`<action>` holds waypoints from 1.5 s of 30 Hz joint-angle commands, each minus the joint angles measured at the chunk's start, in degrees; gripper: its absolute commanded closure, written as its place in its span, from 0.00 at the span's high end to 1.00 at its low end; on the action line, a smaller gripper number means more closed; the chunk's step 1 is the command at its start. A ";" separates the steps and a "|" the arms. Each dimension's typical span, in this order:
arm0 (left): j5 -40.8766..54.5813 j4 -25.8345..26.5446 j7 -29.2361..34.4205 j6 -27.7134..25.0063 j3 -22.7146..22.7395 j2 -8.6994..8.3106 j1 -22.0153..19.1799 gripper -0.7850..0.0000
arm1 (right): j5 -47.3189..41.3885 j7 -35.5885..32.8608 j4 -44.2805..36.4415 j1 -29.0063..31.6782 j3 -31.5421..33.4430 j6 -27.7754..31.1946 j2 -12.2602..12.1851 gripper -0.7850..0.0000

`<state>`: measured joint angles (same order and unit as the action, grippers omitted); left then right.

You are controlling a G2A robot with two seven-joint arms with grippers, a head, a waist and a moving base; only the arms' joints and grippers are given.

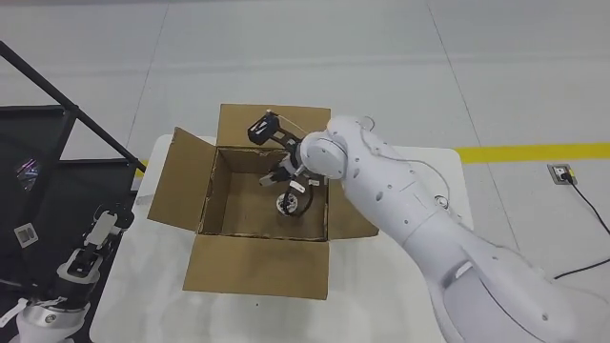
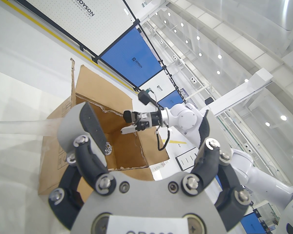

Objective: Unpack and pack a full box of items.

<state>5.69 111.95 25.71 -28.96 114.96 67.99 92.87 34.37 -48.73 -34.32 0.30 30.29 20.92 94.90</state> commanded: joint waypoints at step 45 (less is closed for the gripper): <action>0.00 0.00 0.00 0.00 0.00 0.00 0.00 1.00 | 26.02 -20.06 -68.15 70.91 66.01 -14.58 -25.17 1.00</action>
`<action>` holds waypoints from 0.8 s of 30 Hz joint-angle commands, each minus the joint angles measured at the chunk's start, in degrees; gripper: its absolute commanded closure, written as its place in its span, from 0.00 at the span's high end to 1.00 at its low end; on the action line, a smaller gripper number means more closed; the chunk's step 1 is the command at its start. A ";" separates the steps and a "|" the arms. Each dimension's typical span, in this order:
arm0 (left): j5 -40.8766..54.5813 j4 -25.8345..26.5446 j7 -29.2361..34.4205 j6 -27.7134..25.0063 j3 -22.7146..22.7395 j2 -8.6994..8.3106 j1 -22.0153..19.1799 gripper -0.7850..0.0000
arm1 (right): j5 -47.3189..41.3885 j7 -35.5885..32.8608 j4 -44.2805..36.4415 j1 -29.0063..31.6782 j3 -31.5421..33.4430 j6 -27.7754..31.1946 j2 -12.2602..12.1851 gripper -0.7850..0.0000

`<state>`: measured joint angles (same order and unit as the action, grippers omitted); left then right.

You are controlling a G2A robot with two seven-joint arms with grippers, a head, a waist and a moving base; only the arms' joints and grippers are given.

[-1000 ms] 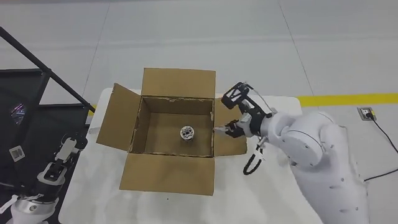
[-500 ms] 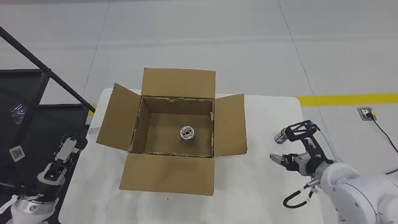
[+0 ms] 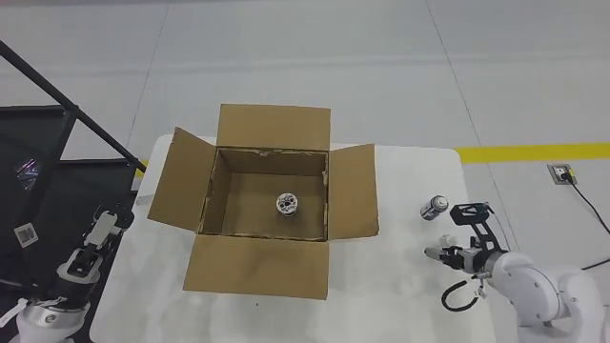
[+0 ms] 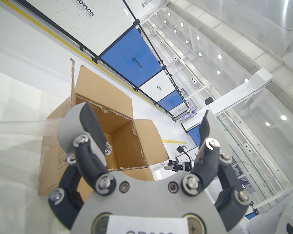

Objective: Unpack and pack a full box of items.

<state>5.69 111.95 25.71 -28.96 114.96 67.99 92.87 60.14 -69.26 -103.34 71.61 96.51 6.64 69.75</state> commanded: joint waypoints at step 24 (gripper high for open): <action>0.00 0.00 0.00 0.00 0.00 0.00 0.00 1.00 | 5.11 -0.67 -18.44 -0.92 -1.70 -8.41 -1.21 0.00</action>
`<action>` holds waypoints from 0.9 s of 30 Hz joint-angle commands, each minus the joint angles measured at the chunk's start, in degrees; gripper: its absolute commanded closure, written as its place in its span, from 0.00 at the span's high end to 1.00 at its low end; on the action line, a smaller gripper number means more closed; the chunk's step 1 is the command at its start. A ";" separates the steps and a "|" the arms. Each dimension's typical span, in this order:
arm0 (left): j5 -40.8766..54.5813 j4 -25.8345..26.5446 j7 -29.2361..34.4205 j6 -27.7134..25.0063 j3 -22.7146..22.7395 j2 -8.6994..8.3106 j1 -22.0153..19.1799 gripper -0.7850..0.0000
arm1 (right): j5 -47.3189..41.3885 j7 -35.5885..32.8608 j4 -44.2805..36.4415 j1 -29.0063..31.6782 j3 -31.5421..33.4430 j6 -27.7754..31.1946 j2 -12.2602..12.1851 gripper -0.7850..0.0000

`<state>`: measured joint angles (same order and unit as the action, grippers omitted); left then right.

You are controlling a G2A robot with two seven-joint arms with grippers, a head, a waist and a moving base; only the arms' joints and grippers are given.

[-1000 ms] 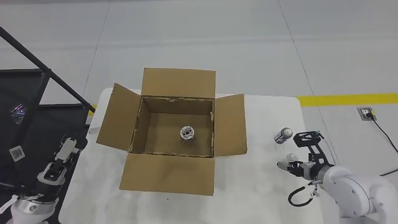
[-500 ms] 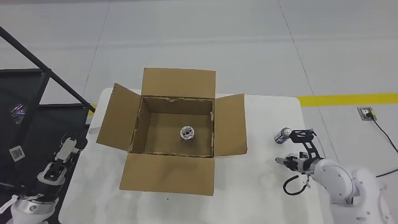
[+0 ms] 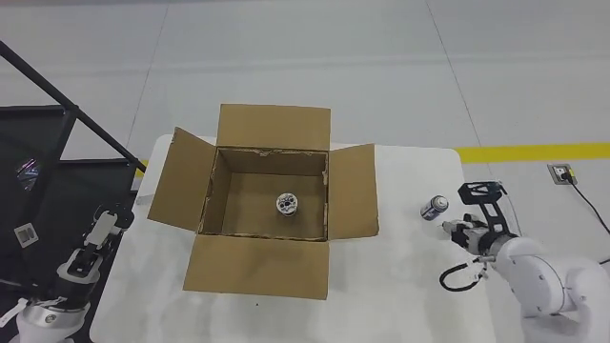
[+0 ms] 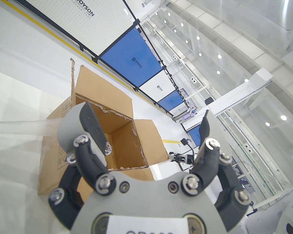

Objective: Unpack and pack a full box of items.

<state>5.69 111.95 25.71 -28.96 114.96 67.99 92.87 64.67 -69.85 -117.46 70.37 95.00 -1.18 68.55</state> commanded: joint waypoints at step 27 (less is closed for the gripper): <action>-1.18 -0.78 -3.34 1.78 2.06 0.02 0.60 1.00 | -15.34 14.02 51.44 -60.21 -67.54 5.66 19.11 0.00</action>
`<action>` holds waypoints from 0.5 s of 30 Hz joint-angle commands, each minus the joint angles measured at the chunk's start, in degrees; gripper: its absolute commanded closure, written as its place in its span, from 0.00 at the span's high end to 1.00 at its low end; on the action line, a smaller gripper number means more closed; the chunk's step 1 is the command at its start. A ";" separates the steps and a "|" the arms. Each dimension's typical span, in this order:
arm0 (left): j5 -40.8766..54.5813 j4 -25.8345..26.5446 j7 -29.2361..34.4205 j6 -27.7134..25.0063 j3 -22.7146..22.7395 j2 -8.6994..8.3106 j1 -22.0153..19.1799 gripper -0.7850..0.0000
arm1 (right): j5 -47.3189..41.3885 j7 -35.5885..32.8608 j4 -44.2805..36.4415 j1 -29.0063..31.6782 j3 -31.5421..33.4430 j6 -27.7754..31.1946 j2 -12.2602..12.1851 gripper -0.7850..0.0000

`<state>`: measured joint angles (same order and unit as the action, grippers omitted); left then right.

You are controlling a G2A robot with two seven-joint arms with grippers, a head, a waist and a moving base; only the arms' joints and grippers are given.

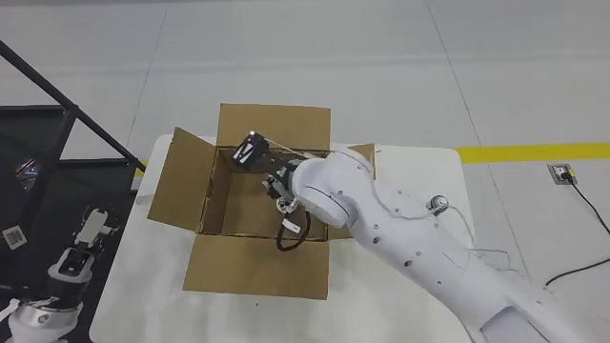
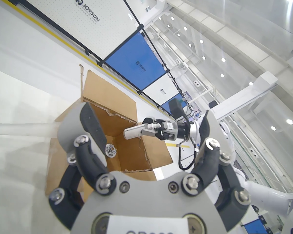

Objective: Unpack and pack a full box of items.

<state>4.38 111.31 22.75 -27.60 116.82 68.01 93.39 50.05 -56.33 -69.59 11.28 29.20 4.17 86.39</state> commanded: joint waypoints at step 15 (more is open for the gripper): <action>-0.45 -0.95 -0.91 2.34 0.64 -0.13 -0.38 1.00 | -3.10 4.76 32.06 -5.45 -13.76 6.35 17.79 0.19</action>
<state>3.93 110.36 21.85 -25.25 117.46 67.87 93.01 47.30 -51.46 -38.70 5.90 15.44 9.86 103.68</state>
